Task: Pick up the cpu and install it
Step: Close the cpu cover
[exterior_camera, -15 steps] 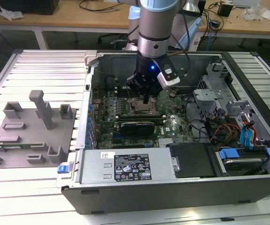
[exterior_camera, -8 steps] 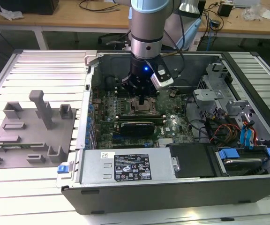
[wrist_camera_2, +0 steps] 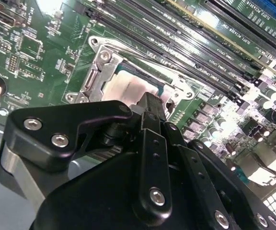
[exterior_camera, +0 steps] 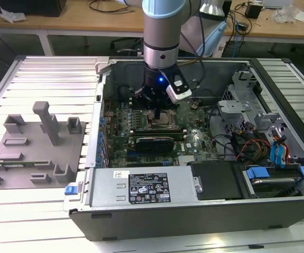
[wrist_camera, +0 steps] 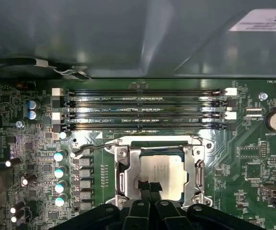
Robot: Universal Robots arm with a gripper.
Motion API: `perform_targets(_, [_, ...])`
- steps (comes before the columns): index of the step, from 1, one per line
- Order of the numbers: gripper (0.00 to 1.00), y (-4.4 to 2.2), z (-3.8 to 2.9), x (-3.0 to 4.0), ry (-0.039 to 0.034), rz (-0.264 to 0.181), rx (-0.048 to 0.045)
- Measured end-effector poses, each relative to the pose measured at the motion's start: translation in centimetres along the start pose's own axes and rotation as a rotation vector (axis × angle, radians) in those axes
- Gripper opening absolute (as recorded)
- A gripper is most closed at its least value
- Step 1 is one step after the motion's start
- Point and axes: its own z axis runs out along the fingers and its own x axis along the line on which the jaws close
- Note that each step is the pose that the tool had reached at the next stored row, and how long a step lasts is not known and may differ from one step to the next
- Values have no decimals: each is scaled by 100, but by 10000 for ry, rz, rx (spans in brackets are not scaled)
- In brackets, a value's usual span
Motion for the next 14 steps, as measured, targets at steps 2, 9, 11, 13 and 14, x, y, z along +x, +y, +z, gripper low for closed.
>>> perform_targets(2, [11, 0, 7, 32, -12, 0, -1])
perform_targets(9, [11, 0, 37, 126, -42, 1, -1])
perform_targets(11, [11, 1, 49, 148, -43, 2, -3])
perform_targets(13, [11, 1, 60, 153, -43, 1, -3])
perform_targets(14, [11, 1, 63, 153, -42, 1, -2])
